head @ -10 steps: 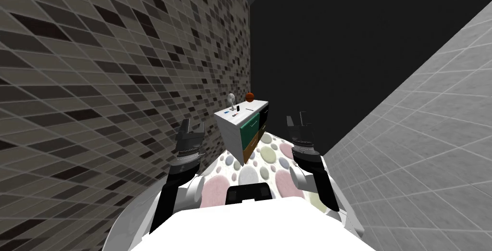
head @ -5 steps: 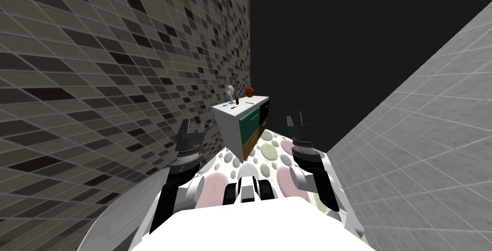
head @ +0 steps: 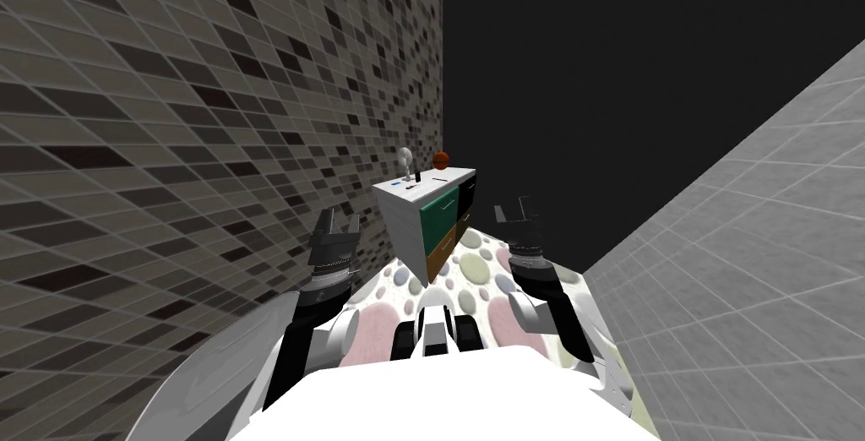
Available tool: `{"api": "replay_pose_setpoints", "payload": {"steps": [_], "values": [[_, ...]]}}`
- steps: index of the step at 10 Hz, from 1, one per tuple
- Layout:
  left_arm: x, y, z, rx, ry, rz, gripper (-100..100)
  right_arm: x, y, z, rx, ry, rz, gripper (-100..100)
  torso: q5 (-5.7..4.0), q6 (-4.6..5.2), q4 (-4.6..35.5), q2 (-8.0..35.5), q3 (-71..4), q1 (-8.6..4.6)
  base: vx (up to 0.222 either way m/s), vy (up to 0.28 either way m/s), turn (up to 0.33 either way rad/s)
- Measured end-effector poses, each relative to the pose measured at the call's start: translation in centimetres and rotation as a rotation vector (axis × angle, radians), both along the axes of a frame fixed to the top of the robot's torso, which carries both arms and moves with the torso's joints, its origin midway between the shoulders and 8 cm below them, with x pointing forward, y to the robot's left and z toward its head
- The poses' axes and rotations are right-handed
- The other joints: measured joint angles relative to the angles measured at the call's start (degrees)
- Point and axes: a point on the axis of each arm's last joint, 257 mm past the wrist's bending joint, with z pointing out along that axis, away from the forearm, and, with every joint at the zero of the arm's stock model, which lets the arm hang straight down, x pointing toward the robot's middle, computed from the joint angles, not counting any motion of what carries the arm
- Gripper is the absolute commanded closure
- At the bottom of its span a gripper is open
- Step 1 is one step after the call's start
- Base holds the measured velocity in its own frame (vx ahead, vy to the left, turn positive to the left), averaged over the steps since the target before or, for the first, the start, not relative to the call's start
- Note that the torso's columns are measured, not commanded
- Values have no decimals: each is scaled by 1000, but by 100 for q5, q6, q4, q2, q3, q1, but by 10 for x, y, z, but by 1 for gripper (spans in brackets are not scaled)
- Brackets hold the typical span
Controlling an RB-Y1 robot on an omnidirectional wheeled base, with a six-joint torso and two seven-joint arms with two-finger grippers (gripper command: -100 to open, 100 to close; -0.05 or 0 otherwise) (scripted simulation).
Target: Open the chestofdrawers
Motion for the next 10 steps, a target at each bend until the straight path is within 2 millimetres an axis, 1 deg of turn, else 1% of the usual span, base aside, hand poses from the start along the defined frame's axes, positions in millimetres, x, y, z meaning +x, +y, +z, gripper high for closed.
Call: {"api": "replay_pose_setpoints", "payload": {"steps": [2,5,7,10], "values": [[0,0,0,0,0,0,0,7,5,-6,69,18,88,-100,1,0,3,9,5,4,60,-75,100],[0,0,0,0,0,0,0,22,13,-20,214,52,229,-100,0,0,2,7,4,-1,59,-89,86],[0,0,0,0,0,0,0,27,17,-25,287,67,294,-100,6,0,6,15,10,18,49,-58,99],[0,0,0,0,0,0,0,37,26,-37,417,93,404,-100,1,0,3,6,4,2,53,-72,87]]}}
